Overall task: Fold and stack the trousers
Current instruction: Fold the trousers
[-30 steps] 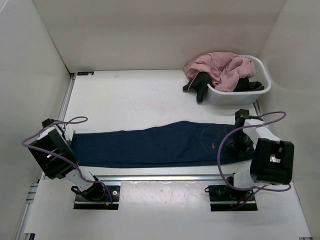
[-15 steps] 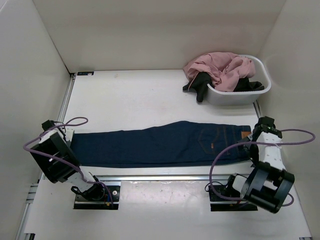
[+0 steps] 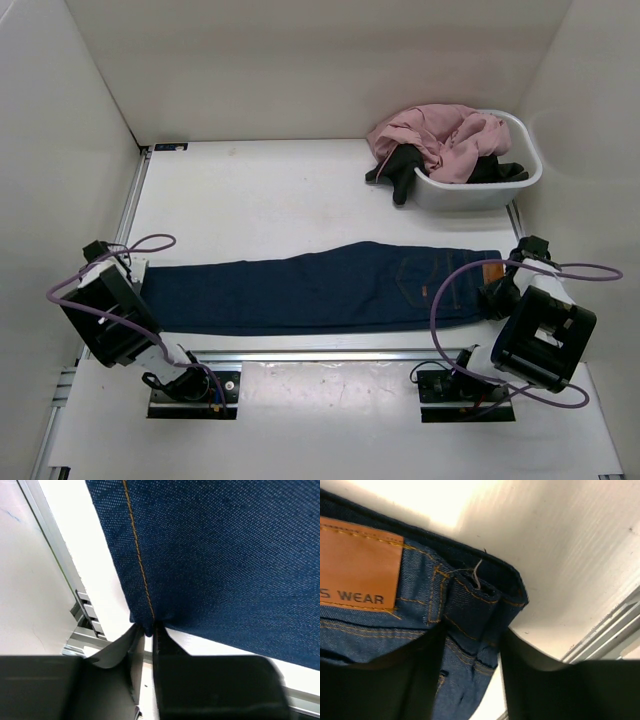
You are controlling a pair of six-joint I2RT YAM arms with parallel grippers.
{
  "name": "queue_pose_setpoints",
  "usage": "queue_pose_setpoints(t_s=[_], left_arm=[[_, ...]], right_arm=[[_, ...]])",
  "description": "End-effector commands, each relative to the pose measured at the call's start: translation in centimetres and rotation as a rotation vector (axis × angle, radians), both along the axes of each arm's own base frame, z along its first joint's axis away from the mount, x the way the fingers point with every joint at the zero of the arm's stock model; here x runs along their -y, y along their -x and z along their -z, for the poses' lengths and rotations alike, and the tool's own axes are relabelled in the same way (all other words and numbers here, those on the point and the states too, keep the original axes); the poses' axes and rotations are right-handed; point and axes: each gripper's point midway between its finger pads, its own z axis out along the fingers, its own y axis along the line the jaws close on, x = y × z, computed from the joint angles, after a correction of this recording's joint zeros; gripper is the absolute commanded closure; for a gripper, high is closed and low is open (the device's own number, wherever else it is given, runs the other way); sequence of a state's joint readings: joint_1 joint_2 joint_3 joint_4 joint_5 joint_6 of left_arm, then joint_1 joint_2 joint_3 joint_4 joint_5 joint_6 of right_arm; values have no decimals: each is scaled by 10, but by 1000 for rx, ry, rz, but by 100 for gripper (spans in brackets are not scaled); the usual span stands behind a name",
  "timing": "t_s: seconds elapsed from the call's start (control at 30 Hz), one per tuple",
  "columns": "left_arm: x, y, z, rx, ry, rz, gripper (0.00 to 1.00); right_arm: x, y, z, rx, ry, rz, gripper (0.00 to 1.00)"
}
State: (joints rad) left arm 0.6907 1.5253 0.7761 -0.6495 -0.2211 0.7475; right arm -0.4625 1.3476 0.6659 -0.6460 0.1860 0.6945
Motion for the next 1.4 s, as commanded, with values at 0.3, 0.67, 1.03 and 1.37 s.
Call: queue_pose_setpoints(t_s=[0.3, 0.67, 1.03, 1.37], left_arm=[[-14, -17, -58, 119, 101, -43, 54], [12, -56, -27, 125, 318, -97, 51], [60, -62, 16, 39, 398, -10, 44], [49, -51, 24, 37, 234, -21, 86]], right_arm=[[18, -4, 12, 0, 68, -39, 100], [41, -21, -46, 63, 252, -105, 100], [-36, -71, -150, 141, 681, -608, 100], [-239, -38, -190, 401, 820, -1008, 100]])
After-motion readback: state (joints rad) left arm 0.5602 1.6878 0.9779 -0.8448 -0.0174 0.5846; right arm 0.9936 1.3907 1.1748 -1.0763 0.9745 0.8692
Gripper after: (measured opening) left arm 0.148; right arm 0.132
